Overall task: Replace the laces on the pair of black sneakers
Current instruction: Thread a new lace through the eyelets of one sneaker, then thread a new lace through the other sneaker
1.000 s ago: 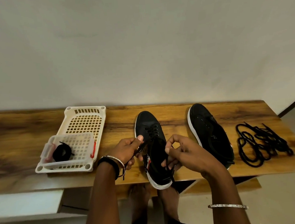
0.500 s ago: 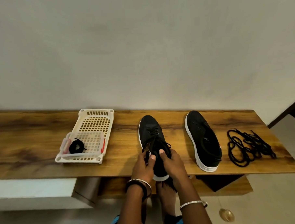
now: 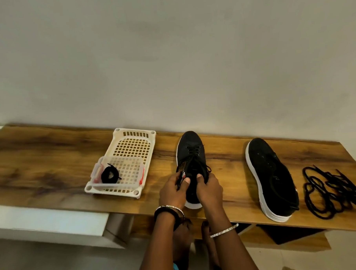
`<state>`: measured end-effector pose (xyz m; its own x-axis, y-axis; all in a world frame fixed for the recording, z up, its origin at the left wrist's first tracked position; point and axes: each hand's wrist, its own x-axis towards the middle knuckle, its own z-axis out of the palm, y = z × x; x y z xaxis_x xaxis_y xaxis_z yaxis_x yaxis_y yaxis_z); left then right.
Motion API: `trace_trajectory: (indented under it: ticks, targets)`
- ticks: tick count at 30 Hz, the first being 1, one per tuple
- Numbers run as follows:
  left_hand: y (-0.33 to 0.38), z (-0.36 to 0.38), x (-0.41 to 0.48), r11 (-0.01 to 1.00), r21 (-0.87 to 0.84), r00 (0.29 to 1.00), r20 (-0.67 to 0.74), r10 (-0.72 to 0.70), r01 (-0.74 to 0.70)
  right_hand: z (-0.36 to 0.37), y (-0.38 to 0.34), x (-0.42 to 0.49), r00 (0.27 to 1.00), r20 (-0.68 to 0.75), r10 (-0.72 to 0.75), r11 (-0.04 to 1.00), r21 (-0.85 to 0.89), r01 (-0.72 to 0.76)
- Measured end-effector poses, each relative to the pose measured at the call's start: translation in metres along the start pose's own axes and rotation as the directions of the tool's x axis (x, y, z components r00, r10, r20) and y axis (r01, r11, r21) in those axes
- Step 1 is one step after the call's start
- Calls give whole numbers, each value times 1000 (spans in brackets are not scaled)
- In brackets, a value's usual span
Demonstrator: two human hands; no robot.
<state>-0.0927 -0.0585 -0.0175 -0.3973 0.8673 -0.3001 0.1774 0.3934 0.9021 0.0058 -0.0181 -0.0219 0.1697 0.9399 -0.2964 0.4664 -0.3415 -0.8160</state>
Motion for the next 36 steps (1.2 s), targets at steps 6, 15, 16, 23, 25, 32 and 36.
trace_trajectory:
  ticks: [6, 15, 16, 23, 25, 32, 36]
  targets:
    - [-2, -32, -15, 996, -1, 984, -160, 83, -84, -2, -19, -32, 932, -286, -223, 944, -301, 134]
    - [4, -153, -23, 977, 212, 859, -494, 135, -32, 60, -60, -88, 744, -117, -658, 750, -186, 634]
    - [5, -163, -21, 971, 241, 849, -513, 126, 1, 70, -66, -91, 745, -57, -665, 743, -154, 651]
    - [-9, -204, 6, 957, 276, 818, -569, 90, 86, 146, -104, -72, 784, 314, -536, 761, -223, 609]
    - [-16, -205, 14, 953, 288, 818, -568, 88, 98, 165, -111, -60, 805, 348, -481, 760, -293, 581]
    - [-37, -200, 31, 915, 369, 841, -537, 70, 160, 208, -114, -42, 847, 447, -288, 754, -438, 489]
    - [-40, -200, 31, 903, 391, 843, -534, 68, 175, 216, -113, -37, 881, 389, -268, 781, -448, 436]
